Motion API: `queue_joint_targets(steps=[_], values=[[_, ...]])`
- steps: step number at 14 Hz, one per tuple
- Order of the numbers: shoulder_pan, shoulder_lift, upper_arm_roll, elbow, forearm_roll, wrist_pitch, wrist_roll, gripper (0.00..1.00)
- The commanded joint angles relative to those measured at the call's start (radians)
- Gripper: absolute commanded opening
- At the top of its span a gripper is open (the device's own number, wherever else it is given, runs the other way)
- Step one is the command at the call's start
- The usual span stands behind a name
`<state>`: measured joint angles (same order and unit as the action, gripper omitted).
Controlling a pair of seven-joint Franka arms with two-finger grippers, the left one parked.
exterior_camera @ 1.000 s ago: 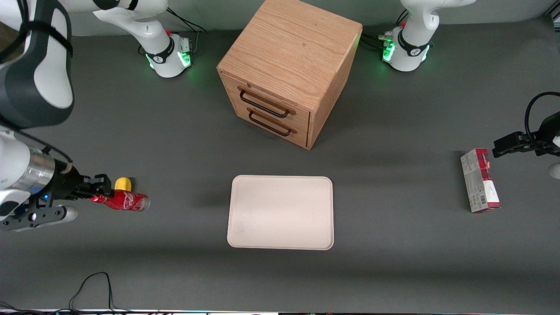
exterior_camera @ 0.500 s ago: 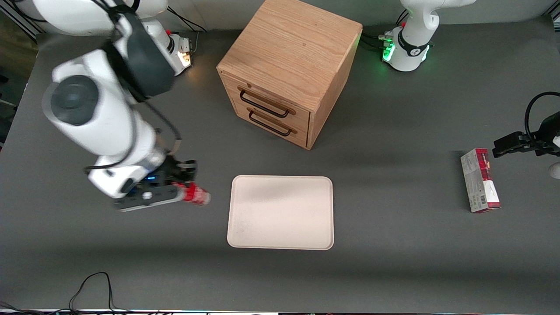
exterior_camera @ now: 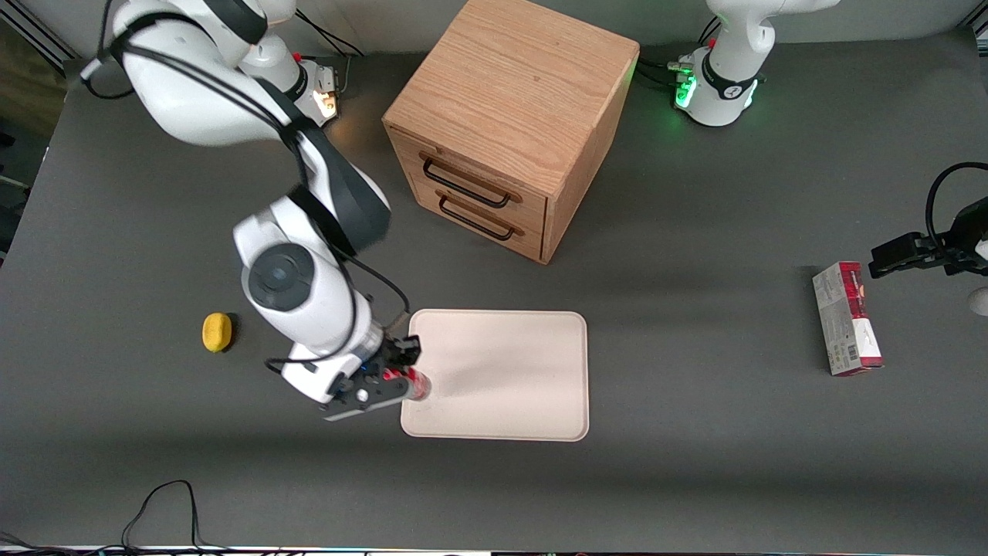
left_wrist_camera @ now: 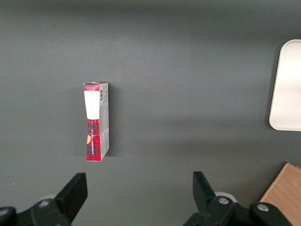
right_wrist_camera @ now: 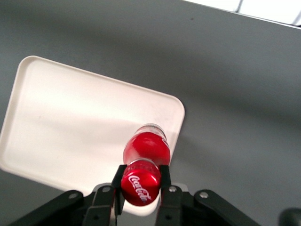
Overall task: Place coke bottle on tray
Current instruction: 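Lower the bottle onto the tray edge and open the right gripper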
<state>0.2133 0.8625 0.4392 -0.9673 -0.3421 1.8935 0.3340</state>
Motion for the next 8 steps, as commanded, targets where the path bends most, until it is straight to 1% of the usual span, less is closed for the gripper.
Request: queue_joint_targets(steps=[1,7,8], values=[[0.021,0.076,0.015,0.047,-0.08,0.058,0.013,0.0],[0.02,0.095,0.012,0.029,-0.101,0.073,0.014,0.0],[0.018,0.095,0.012,0.027,-0.101,0.073,0.014,0.44]])
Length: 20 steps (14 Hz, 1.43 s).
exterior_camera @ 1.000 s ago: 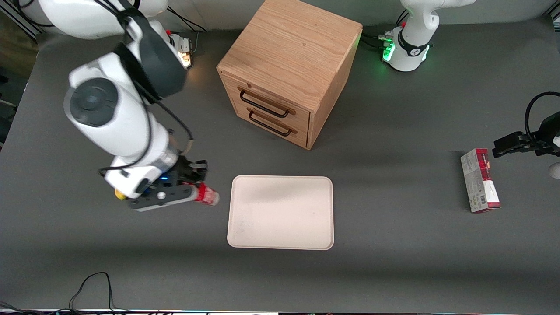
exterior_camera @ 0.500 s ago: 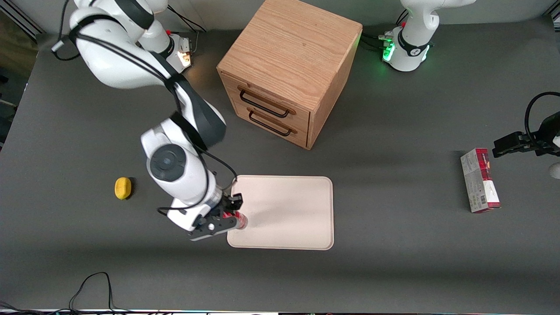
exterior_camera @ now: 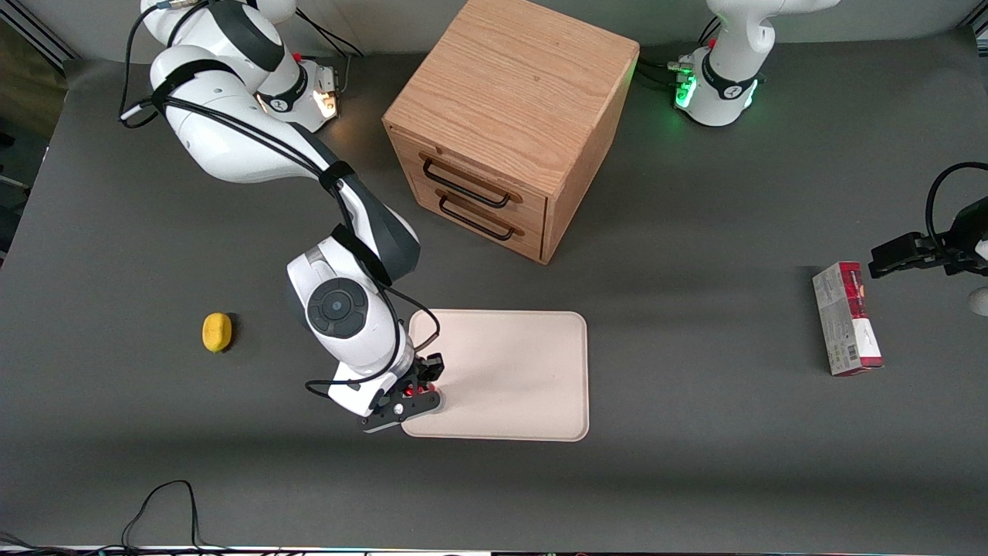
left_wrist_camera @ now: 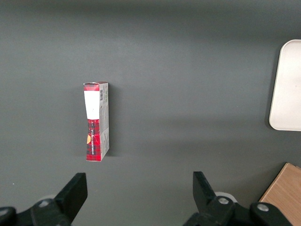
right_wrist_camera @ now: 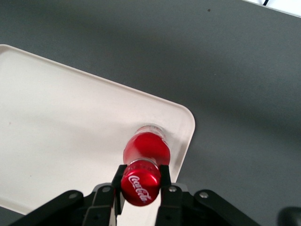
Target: Place coke bottle on tray
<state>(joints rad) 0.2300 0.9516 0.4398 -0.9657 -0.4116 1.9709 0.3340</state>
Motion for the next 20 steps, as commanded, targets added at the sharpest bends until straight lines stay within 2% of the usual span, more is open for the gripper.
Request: queue_joint_targets(steps=[1,2,4,9,11,13,15,16,20], values=[[0.002,0.006,0.01,0.025,-0.033,-0.004,0.011,0.65],[0.002,0.007,0.01,0.024,-0.039,0.0,0.011,0.95],[-0.003,0.003,0.01,-0.014,-0.053,0.034,0.013,1.0],[-0.023,-0.033,0.01,-0.019,-0.029,0.048,0.02,1.0],[-0.041,-0.129,-0.004,-0.068,0.08,-0.006,0.022,1.0],[-0.051,-0.262,-0.112,-0.154,0.219,-0.047,0.025,1.0],[-0.052,-0.425,-0.232,-0.301,0.399,-0.046,0.008,1.0],[-0.051,-0.506,-0.281,-0.385,0.439,-0.047,0.001,1.0],[-0.051,-0.808,-0.404,-0.709,0.452,-0.052,-0.051,1.0]])
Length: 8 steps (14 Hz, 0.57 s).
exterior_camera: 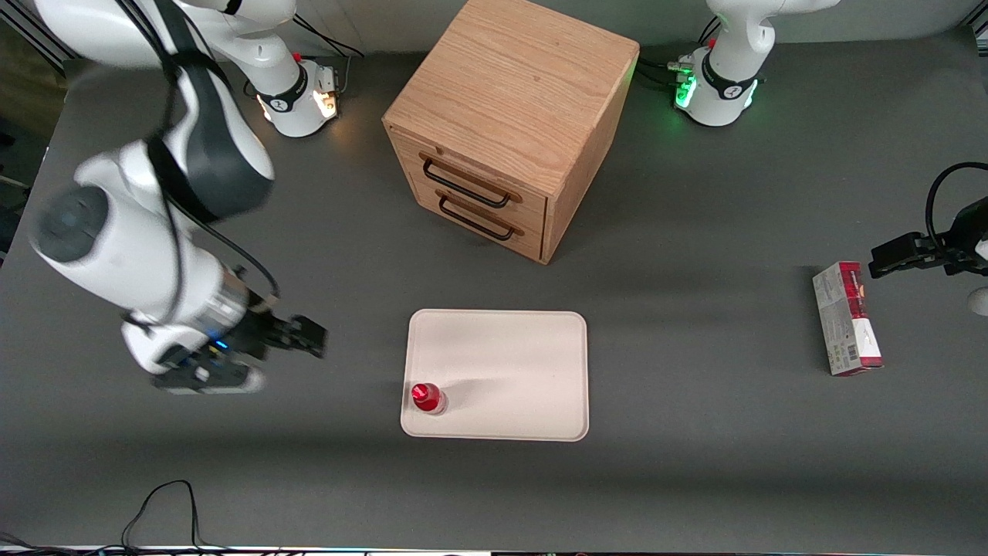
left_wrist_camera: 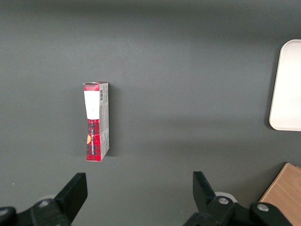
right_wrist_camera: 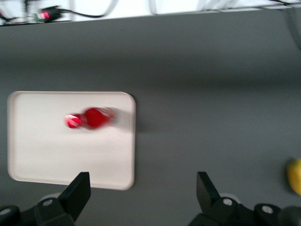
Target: Place coke bottle on tray
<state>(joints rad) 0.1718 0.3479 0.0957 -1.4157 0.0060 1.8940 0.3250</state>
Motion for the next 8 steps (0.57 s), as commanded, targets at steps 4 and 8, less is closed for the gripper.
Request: queue_joint_targets(steps=[4,8], values=[[0.008,-0.387,-0.168,-0.378,0.035,-0.102,-0.07,1.0],[0.002,-0.423,-0.206,-0.367,0.028,-0.164,-0.119,1.0]])
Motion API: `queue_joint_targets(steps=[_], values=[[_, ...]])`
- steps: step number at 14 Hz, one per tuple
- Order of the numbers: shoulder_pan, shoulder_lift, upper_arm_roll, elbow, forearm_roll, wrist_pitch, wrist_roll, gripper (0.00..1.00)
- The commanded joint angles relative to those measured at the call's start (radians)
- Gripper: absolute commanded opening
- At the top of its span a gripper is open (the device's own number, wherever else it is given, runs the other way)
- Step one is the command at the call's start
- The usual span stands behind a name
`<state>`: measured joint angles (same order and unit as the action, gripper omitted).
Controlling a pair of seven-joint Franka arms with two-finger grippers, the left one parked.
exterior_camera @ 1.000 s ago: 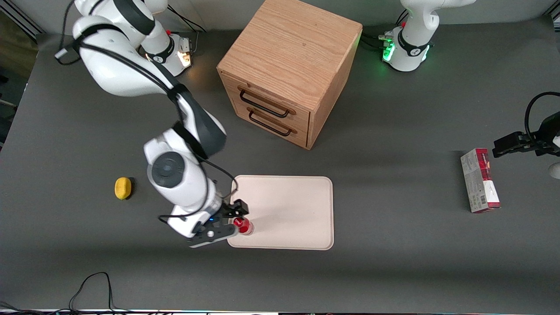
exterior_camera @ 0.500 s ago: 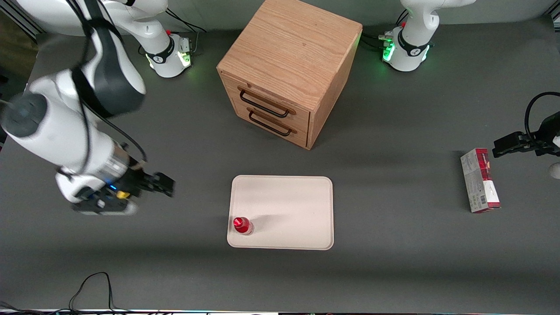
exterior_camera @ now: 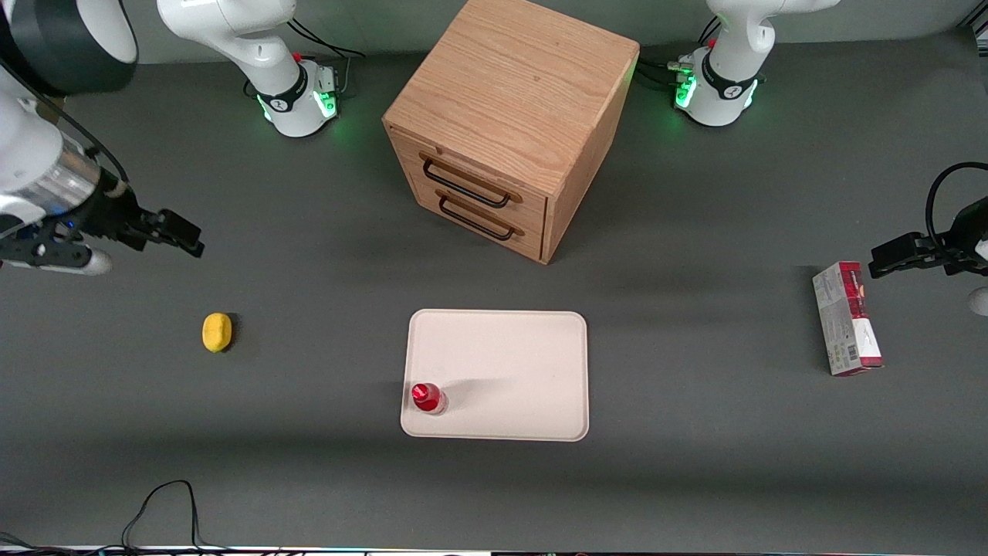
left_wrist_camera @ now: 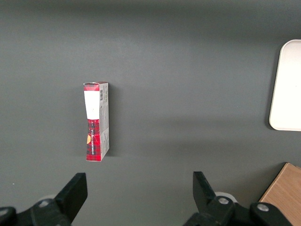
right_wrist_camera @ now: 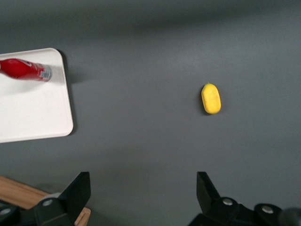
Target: Place coke bottle on tray
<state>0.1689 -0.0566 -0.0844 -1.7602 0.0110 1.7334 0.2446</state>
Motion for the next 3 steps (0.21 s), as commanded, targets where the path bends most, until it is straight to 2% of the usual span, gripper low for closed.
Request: queue_joint_targets(steps=[1,3], values=[[0.004,-0.017,-0.041,-0.012,0.021,-0.003,-0.048,1.0],[0.004,-0.015,-0.044,-0.005,0.021,-0.012,-0.061,1.0]])
